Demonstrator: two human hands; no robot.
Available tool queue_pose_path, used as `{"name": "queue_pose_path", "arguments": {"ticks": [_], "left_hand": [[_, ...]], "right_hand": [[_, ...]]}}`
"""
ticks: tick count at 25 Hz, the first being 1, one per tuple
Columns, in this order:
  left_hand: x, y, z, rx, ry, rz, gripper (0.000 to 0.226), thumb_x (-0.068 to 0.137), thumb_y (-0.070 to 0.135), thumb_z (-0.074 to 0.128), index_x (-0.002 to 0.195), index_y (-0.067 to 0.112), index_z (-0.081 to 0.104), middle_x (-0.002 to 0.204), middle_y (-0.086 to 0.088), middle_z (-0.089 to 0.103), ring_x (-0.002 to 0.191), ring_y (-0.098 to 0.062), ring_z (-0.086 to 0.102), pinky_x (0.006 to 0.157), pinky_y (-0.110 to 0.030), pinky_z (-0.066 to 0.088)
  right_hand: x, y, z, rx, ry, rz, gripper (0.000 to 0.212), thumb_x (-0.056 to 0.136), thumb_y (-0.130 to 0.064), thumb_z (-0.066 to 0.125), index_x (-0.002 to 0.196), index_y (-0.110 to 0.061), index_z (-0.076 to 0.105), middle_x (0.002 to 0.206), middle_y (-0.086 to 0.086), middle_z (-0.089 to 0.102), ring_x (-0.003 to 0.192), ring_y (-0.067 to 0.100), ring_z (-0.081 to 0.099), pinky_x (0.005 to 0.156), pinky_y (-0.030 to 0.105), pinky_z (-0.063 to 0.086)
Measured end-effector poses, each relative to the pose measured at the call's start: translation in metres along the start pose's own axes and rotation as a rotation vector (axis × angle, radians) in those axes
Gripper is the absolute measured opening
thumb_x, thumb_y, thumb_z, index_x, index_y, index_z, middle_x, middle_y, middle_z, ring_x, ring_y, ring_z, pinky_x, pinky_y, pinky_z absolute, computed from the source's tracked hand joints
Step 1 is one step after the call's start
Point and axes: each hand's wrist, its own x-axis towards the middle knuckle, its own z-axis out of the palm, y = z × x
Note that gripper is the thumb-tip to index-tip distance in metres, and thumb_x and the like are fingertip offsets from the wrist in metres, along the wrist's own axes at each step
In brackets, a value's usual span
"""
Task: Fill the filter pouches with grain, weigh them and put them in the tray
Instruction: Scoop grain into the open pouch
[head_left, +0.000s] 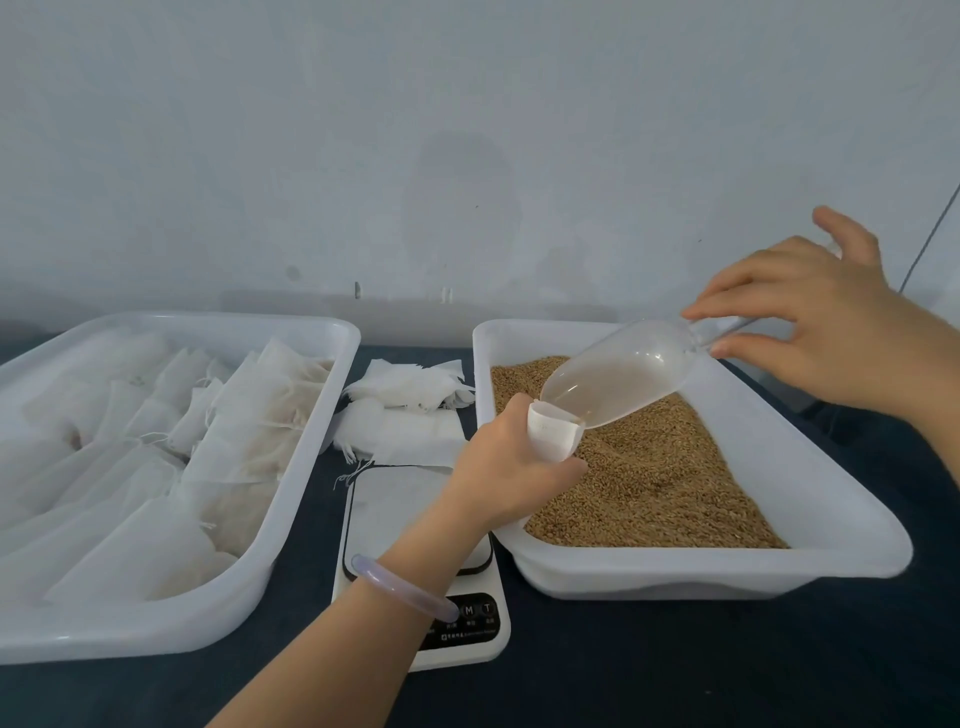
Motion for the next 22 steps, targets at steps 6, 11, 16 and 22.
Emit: {"name": "queue_pose_path", "arguments": {"ticks": [6,11,16,22], "left_hand": [[0.0,0.0,0.001,0.024,0.013,0.012,0.046,0.076,0.037,0.071,0.11,0.019,0.046,0.097,0.004,0.06,0.092,-0.02,0.059,0.081,-0.038,0.05],[-0.001,-0.001,0.002,0.016,0.03,0.001,0.041,0.077,0.036,0.069,0.106,0.019,0.046,0.091,0.006,0.059,0.089,-0.019,0.059,0.079,-0.039,0.051],[-0.001,-0.002,0.002,-0.014,0.011,-0.007,0.041,0.072,0.043,0.064,0.103,0.022,0.048,0.088,0.005,0.061,0.085,-0.017,0.061,0.077,-0.042,0.053],[-0.006,0.002,-0.004,-0.303,0.061,0.014,0.013,0.087,0.024,0.064,0.083,0.027,0.053,0.081,-0.004,0.064,0.078,-0.022,0.063,0.079,-0.042,0.053]], "right_hand": [[-0.004,0.016,0.009,0.055,-0.027,0.091,0.021,0.079,-0.04,0.068,0.1,-0.038,0.068,0.101,-0.012,0.062,0.107,0.013,0.047,0.11,0.026,-0.003],[-0.023,0.015,0.056,0.218,-0.412,0.412,0.027,0.083,-0.027,0.068,0.109,-0.029,0.063,0.114,-0.006,0.064,0.1,0.01,0.055,0.097,0.035,0.043],[-0.044,-0.014,0.108,0.293,-0.748,0.42,0.026,0.083,-0.035,0.067,0.106,-0.028,0.056,0.109,-0.011,0.06,0.095,0.005,0.057,0.085,0.024,0.048],[-0.029,-0.041,0.104,0.421,-0.513,0.429,0.029,0.087,-0.032,0.061,0.116,-0.031,0.056,0.115,-0.016,0.059,0.104,0.005,0.057,0.088,0.02,0.046]]}}
